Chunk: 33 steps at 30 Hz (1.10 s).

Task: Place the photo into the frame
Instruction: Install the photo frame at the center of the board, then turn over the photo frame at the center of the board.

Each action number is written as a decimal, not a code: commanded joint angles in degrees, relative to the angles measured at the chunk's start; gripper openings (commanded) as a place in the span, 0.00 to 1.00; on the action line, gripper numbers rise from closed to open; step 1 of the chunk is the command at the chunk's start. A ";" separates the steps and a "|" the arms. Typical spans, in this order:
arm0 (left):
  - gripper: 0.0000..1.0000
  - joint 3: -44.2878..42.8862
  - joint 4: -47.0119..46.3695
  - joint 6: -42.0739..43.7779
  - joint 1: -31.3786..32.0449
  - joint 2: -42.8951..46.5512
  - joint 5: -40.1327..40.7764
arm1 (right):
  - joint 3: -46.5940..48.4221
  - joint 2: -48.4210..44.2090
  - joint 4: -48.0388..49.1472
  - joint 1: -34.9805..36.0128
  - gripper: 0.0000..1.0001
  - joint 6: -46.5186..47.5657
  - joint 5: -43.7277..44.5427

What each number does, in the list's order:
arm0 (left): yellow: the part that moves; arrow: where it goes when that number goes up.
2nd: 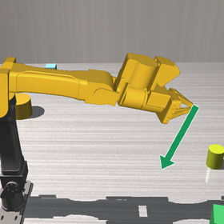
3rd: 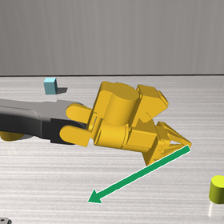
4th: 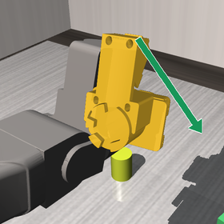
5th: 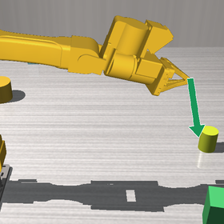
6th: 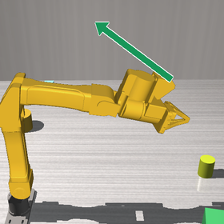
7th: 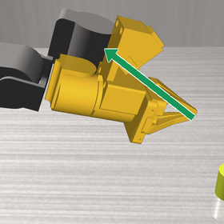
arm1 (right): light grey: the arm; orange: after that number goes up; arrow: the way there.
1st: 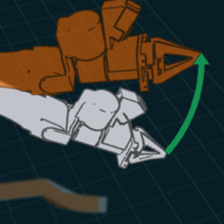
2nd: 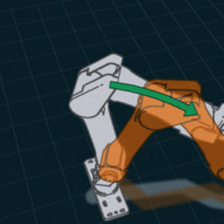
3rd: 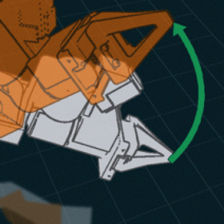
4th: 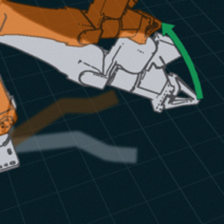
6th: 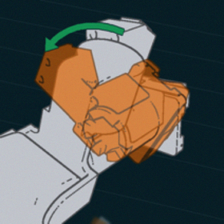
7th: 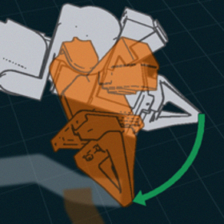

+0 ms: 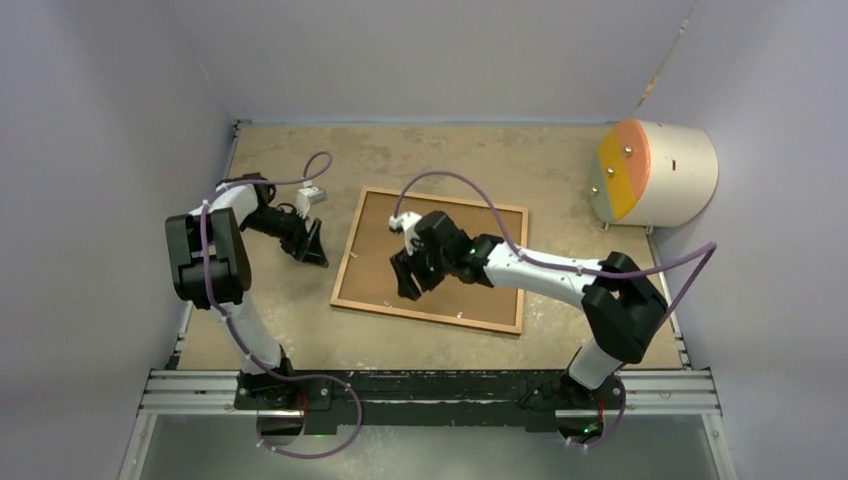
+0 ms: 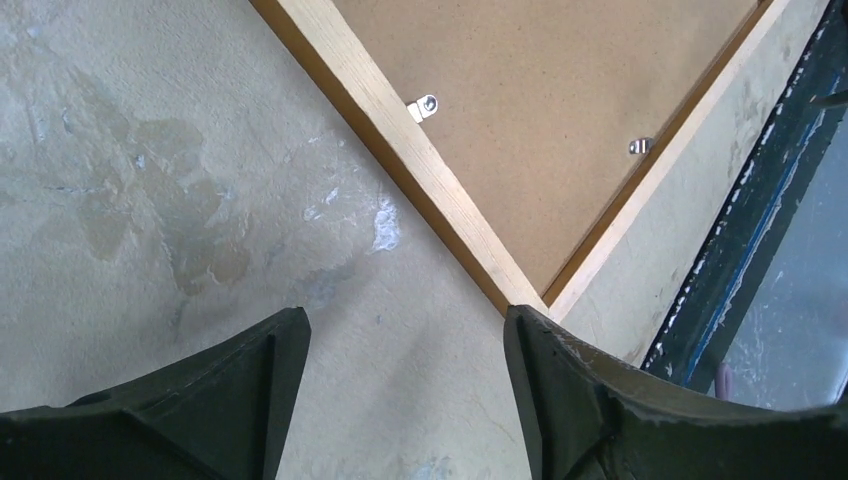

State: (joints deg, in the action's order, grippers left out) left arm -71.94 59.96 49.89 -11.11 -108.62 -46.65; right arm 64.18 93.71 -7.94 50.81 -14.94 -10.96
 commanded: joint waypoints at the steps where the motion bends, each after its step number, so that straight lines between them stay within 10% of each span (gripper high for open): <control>1: 0.75 0.35 1.47 3.08 -0.09 4.43 0.88 | -5.78 -2.03 -3.82 5.12 0.63 9.46 4.10; 21: 0.78 1.37 5.32 3.41 -0.12 11.33 1.19 | -5.04 4.46 -4.55 15.70 0.42 13.36 22.60; 30: 0.79 2.34 6.29 7.66 -0.19 14.64 1.16 | -4.33 5.84 -2.81 15.91 0.00 13.45 23.62; 33: 0.80 3.47 7.99 12.63 -0.57 17.70 -0.32 | -3.67 6.54 -2.24 15.90 0.00 13.68 22.06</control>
State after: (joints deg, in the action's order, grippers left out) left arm -69.54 64.97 54.81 -11.16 -96.49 -44.45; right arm 59.11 99.02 -11.29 66.89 0.47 10.33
